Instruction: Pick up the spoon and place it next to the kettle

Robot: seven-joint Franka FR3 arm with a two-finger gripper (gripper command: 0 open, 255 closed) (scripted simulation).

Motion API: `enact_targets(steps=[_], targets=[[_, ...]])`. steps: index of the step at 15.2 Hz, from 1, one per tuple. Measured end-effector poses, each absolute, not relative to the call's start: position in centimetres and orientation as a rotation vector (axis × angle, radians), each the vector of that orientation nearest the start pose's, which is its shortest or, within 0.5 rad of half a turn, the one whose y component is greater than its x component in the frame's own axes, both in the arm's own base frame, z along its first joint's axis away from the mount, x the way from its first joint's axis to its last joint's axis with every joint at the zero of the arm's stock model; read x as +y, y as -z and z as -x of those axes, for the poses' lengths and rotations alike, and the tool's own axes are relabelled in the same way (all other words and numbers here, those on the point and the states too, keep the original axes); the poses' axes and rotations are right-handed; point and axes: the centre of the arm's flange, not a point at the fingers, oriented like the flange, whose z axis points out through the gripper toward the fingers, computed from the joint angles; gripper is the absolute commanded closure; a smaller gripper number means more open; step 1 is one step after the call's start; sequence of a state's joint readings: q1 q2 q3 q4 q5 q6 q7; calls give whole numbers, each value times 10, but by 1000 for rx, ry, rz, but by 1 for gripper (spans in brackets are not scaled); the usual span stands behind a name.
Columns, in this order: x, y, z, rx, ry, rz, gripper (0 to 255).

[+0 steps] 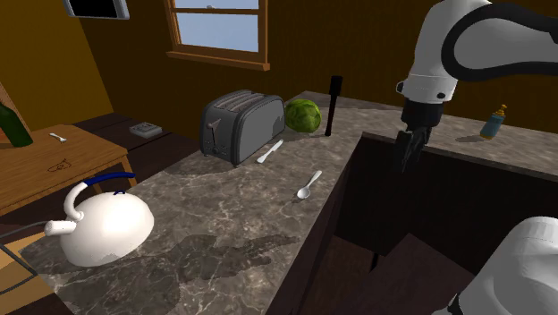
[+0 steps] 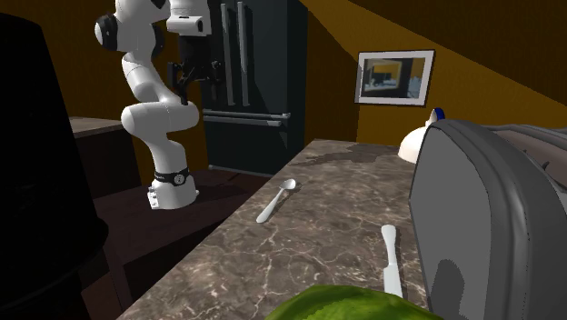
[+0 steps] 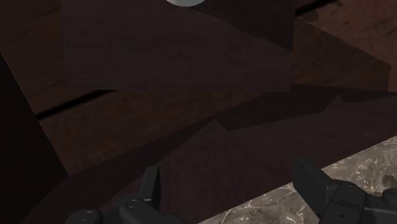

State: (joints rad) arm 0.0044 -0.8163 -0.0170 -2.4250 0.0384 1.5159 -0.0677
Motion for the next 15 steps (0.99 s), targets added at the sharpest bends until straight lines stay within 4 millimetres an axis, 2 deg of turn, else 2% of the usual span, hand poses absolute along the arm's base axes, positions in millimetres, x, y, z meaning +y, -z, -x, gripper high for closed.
enact_targets(steps=[2,4,15], targets=[[1,-559,-295,-104,-134,3084,0],[6,-546,-308,-136,-111,3088,0],[54,-469,-400,-353,66,3100,0]])
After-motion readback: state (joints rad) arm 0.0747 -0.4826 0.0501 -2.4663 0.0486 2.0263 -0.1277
